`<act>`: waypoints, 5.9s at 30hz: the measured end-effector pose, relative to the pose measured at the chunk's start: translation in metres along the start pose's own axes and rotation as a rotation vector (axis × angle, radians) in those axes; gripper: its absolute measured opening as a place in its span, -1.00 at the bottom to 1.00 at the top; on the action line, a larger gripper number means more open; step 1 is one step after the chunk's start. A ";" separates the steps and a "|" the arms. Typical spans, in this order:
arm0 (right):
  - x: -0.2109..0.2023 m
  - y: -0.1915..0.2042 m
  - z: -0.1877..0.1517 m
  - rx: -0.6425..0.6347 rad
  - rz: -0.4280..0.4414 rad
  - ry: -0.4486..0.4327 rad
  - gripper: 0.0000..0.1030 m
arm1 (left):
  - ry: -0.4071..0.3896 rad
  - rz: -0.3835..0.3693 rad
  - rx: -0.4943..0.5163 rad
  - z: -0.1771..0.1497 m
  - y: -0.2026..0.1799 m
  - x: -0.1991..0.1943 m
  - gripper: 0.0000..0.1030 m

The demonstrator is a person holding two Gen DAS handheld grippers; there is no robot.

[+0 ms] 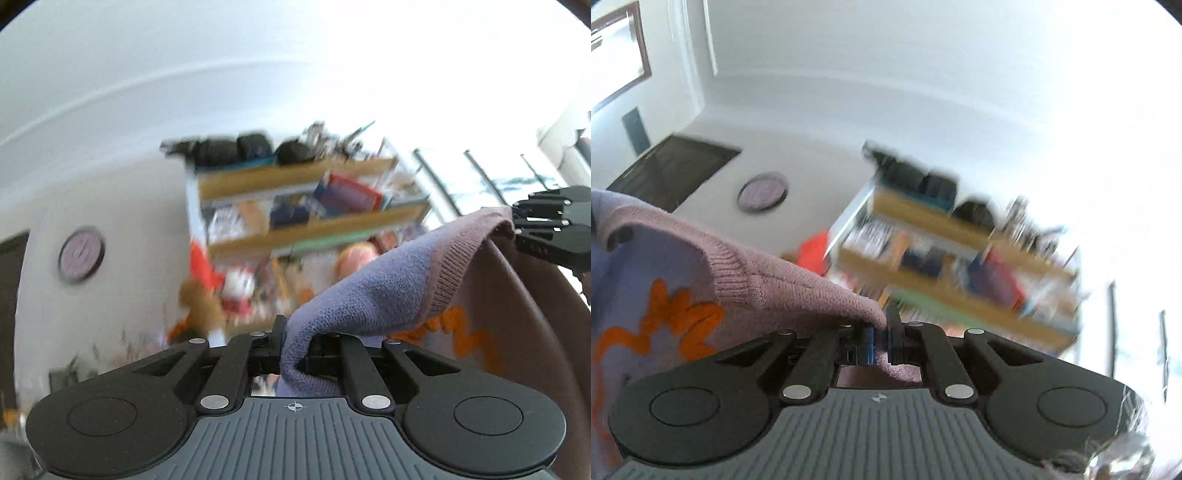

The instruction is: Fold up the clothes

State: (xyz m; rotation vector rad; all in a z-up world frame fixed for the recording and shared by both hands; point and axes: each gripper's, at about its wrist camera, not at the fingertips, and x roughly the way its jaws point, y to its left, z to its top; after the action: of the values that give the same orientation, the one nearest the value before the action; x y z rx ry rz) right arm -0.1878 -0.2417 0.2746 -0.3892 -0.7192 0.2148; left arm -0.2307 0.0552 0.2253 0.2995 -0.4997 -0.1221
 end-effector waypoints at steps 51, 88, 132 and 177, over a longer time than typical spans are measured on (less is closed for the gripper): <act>-0.054 0.096 -0.285 0.329 0.357 1.152 0.15 | 0.925 -0.379 0.244 -0.250 -0.159 0.036 0.62; -0.075 0.094 -0.296 0.437 0.267 1.175 -0.03 | 0.997 0.177 -0.157 -0.303 0.064 0.134 0.34; -0.078 0.095 -0.296 0.445 0.249 1.164 -0.03 | 0.981 0.196 -0.152 -0.292 0.114 0.115 -0.94; -0.113 0.043 -0.278 0.492 0.113 1.189 -0.24 | 1.064 -0.183 -0.502 -0.254 -0.072 0.000 0.35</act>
State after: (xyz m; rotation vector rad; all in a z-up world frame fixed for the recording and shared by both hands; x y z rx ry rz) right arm -0.0859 -0.3148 -0.0009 -0.0366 0.5281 0.2163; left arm -0.1096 0.0511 -0.0088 -0.1070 0.6163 -0.2370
